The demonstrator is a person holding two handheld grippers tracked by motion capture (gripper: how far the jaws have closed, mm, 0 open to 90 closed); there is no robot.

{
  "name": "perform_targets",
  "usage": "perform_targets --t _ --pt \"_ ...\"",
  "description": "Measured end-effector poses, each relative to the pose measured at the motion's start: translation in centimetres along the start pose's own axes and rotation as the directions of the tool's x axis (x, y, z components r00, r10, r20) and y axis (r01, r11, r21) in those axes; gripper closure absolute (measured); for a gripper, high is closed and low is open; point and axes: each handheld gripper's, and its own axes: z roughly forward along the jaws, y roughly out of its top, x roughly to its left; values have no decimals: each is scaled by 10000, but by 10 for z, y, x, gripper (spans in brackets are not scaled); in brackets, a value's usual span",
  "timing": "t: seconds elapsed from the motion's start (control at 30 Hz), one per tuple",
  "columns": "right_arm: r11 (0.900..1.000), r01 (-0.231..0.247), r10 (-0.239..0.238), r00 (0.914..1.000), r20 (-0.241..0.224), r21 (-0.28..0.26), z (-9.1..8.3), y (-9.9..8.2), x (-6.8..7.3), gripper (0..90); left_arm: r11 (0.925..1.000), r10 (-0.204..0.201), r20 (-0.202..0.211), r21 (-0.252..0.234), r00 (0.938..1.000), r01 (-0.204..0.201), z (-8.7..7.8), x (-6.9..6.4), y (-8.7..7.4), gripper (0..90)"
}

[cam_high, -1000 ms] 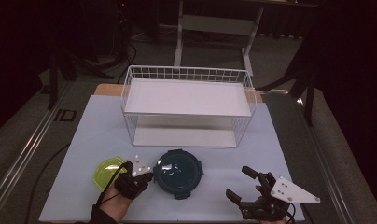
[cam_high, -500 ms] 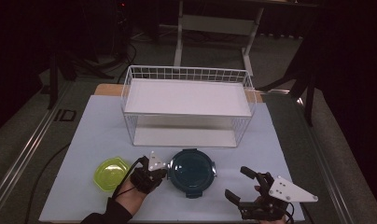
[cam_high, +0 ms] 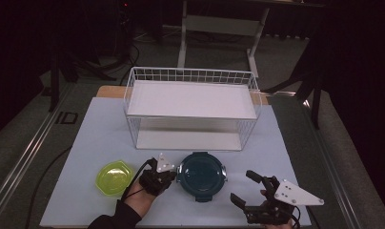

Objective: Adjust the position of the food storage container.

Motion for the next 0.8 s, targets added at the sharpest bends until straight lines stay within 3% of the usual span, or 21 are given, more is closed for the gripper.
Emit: perform_targets --t 0.07,0.33,0.5,0.67,0.8 --pt "10000 3 -3 10000 4 -2 0 0 -1 122 9999 -130 72 -25 9999 131 0 1 1 892" --pt "9999 28 -27 10000 -80 126 2 -1 -1 122 10000 93 -30 -27 10000 -94 6 -8 10 893" --pt "9997 -26 30 9999 -122 254 4 -2 -2 111 9990 438 3 -29 9990 -438 10 -17 14 892" --pt "9990 101 -100 9999 -27 438 7 -4 -2 107 9992 387 165 -106 9991 -385 11 -11 13 890" --pt "9987 240 -245 9996 117 451 8 -4 -1 102 9992 110 255 -384 9996 -100 1 -5 12 851"
